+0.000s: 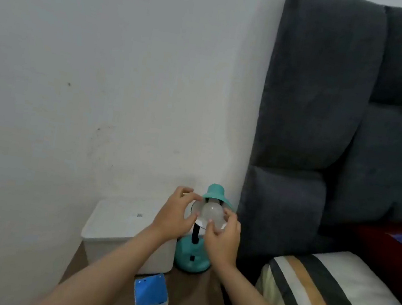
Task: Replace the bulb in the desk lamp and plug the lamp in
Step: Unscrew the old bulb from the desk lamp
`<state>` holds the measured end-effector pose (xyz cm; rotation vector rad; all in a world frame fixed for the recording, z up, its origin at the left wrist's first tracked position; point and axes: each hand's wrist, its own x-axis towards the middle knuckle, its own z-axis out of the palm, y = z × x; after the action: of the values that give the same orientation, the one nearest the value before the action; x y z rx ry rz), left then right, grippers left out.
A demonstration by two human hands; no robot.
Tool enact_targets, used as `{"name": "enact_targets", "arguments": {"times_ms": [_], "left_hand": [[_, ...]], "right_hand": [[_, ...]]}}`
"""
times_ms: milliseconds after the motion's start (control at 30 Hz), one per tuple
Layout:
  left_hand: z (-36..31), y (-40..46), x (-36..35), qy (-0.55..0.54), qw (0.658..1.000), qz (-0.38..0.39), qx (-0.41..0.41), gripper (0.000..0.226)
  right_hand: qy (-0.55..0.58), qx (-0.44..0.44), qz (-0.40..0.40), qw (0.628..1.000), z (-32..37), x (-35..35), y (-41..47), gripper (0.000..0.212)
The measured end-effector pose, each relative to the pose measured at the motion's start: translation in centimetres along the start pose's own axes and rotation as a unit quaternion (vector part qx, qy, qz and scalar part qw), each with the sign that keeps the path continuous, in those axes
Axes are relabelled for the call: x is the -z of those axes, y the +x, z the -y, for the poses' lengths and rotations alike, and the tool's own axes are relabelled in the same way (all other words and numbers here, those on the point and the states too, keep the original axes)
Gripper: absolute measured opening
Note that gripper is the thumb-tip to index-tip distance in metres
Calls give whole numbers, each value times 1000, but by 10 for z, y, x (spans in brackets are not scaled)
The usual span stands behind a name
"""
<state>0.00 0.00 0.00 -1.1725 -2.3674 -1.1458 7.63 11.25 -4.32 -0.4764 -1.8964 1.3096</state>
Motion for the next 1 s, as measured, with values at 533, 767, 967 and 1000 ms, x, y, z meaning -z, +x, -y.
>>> {"name": "enact_targets", "arguments": {"times_ms": [533,767,967,1000], "left_hand": [[30,34,-16,-108,994,4,22,34],[34,33,-24,-179,982,-39,52,26],[35,34,-24,-187,980,-26,62,29],[35,34,-24,-191,979,-26,65,30]], "right_hand": [[125,-77,-125,981,-21,-46,16,43],[56,-36,-128,990,-26,-49,18,37],[-6,6,-143,990,-30,-49,7,48],[15,-23,-153,988,-28,-50,5,52]]}}
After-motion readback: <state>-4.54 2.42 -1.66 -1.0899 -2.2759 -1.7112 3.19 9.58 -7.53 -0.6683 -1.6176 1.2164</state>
